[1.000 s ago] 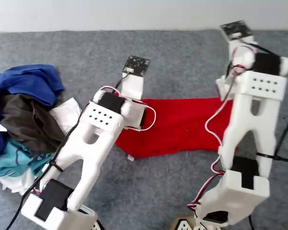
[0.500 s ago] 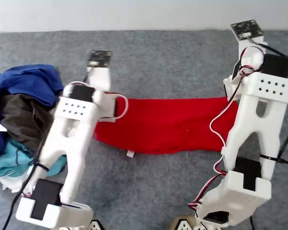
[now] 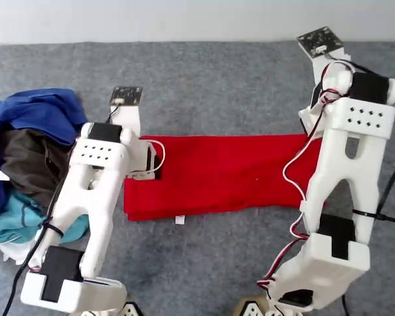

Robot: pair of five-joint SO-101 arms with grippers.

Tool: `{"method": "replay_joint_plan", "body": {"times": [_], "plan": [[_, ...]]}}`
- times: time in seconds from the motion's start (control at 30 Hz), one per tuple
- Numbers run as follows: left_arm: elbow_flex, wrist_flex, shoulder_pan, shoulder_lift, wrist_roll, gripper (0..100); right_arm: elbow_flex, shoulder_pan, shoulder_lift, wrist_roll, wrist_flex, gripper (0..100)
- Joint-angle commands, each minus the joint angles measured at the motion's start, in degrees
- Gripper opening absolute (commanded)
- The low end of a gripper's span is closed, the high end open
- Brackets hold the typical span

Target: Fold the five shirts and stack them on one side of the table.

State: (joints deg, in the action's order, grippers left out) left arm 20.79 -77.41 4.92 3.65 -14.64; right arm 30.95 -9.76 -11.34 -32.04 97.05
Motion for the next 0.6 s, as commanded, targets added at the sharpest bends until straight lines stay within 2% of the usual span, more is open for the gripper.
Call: {"method": "replay_joint_plan", "body": {"times": [0.0, 0.1, 0.3, 0.47, 0.57], "plan": [[3.5, 6.2, -2.5, 2.1, -2.2, 22, 2.4, 0.6, 0.8, -0.9, -1.0, 0.9], [8.5, 11.6, -4.7, 2.0, -2.5, 23, 2.4, 0.4, 0.8, -0.9, -1.0, 0.9], [13.5, 16.6, -5.9, 2.0, -2.4, 24, 2.4, 0.7, 0.5, -0.9, -1.6, 0.9], [12.4, 16.7, -6.2, -4.9, -1.6, 27, 2.4, 0.7, 0.4, -0.8, -1.6, 0.9], [4.7, 10.5, -6.3, -11.5, -1.7, 27, 2.4, 0.7, 0.4, -0.8, -1.6, 0.9]]}}
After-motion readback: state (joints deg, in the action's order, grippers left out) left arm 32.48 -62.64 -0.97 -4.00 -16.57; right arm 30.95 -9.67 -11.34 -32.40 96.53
